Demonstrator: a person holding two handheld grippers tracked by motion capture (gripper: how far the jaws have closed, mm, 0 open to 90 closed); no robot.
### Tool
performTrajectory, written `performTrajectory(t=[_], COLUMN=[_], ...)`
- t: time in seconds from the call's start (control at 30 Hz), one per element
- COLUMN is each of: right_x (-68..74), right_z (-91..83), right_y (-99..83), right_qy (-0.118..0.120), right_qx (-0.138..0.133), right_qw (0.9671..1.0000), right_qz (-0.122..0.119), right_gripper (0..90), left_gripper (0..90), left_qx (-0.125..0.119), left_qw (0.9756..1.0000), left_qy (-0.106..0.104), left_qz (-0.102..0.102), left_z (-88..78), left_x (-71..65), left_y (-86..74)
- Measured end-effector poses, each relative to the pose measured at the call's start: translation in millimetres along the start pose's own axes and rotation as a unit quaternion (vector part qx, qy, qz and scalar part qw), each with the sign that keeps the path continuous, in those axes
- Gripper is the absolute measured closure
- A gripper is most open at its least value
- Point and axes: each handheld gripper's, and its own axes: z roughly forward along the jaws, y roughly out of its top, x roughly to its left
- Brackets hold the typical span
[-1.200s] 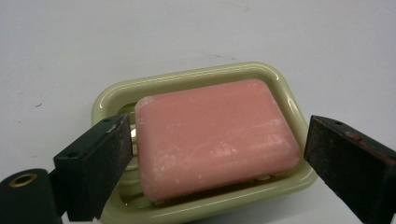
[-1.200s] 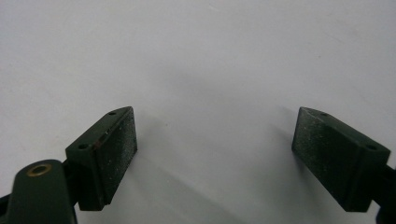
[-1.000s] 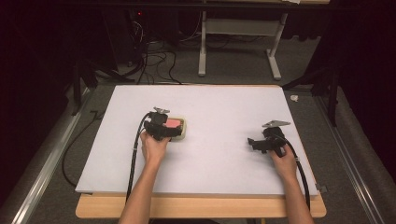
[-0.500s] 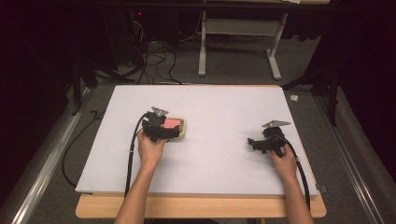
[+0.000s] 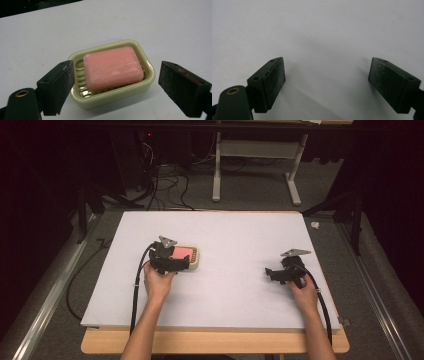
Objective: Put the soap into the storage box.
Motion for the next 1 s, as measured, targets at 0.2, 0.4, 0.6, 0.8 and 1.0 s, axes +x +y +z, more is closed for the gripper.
performTrajectory(t=[0.2, 0.4, 0.6, 0.8, 1.0], right_x=[0.0, -0.1, 0.0, 0.0, 0.0], right_z=[0.0, -0.1, 0.0, 0.0, 0.0], right_y=[0.0, 0.0, 0.0, 0.0, 0.0], right_qy=[0.000, 0.000, 0.000, 0.000, 0.000], right_qx=[0.000, 0.001, 0.000, 0.000, 0.000], right_qw=[1.0000, 1.0000, 1.0000, 1.0000, 1.0000], right_qz=[0.000, 0.000, 0.000, 0.000, 0.000], right_gripper=[14.5, 14.5, 14.5, 14.5, 14.5], left_gripper=[14.3, 14.4, 14.5, 14.6, 14.7], left_qx=[-0.005, -0.008, -0.018, -0.019, -0.025], left_qw=[1.0000, 0.9999, 0.9998, 0.9998, 0.9997], left_qy=[0.004, 0.007, 0.005, 0.006, 0.006], left_qz=[-0.006, -0.010, -0.007, -0.005, -0.007], left_z=[-5.7, -11.4, -19.2, -22.8, -27.2], left_x=[5.0, 10.2, 11.4, 12.3, 14.2], left_y=[-3.4, -6.0, -6.1, -7.3, -11.6])
